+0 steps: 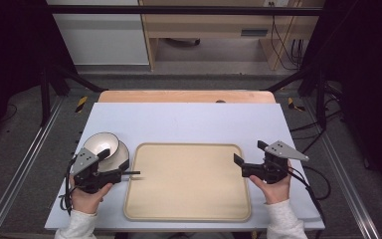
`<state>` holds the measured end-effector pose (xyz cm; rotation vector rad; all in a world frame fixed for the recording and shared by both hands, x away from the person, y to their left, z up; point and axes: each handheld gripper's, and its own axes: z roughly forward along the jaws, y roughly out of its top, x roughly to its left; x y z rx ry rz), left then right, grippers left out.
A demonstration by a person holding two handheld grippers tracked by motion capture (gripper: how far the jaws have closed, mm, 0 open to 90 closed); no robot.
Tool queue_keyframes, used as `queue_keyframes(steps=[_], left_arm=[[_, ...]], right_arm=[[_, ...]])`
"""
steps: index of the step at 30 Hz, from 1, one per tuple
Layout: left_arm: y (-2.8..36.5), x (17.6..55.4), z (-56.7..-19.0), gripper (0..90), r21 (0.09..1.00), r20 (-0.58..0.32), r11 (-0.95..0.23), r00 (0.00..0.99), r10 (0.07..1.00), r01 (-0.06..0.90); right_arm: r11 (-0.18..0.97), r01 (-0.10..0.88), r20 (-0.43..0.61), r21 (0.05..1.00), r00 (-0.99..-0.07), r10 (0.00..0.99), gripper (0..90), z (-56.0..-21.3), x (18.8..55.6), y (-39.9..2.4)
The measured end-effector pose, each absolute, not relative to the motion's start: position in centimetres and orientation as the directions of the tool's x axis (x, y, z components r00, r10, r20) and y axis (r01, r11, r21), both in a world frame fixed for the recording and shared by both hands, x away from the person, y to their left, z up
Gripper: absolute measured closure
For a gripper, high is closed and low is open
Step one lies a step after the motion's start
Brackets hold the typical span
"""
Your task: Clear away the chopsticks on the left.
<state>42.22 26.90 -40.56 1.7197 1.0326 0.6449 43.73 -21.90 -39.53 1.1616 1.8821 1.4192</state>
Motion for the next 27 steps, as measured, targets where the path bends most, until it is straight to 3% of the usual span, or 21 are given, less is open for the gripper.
queue_keyframes(steps=[27], left_arm=[[30.0,38.9,-41.6,19.1,0.912,-0.028,-0.19,0.516,0.856,0.365]], right_arm=[[0.139,0.316,0.048,0.939,-0.518,0.854,2.5,-38.5,43.0,-20.7]])
